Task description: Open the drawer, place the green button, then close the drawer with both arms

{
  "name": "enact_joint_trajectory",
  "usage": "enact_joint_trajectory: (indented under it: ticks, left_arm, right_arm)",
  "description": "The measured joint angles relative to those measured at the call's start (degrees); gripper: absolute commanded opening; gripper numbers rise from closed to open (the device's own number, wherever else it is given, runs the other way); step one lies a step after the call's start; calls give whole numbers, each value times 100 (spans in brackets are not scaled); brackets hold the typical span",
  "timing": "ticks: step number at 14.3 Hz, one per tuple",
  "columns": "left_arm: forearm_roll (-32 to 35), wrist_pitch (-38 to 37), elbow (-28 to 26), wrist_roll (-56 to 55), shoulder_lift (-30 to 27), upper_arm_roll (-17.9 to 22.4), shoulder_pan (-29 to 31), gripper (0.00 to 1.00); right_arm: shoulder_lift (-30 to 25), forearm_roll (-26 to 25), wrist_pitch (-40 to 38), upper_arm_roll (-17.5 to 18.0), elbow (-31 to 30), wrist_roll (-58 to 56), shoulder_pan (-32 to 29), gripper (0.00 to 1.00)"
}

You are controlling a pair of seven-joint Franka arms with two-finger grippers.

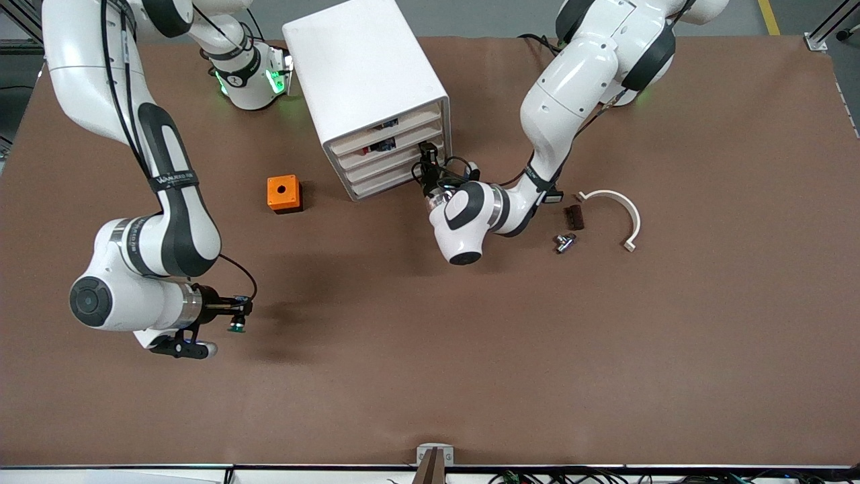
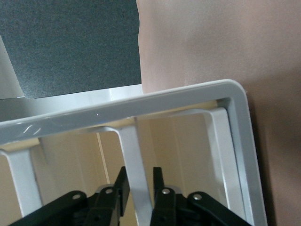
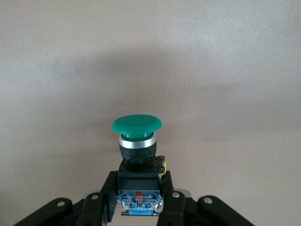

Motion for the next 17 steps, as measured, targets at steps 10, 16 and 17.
enact_joint_trajectory:
  ticks: [10,16,17]
  left_arm:
    - [-152,-108,-4,-149,59,49,61,4]
    - [-417,-109,-6,-269,115,118,514,8]
    - [-482,-109,-6,-285,138,123,628,9]
  right_arm:
    - [-717,9,-1165,42,38,1431,110,10]
    - [-945,16,-1429,59,37,2823,500,10]
    - [-970,21,-1442,66,36,3139,612,10]
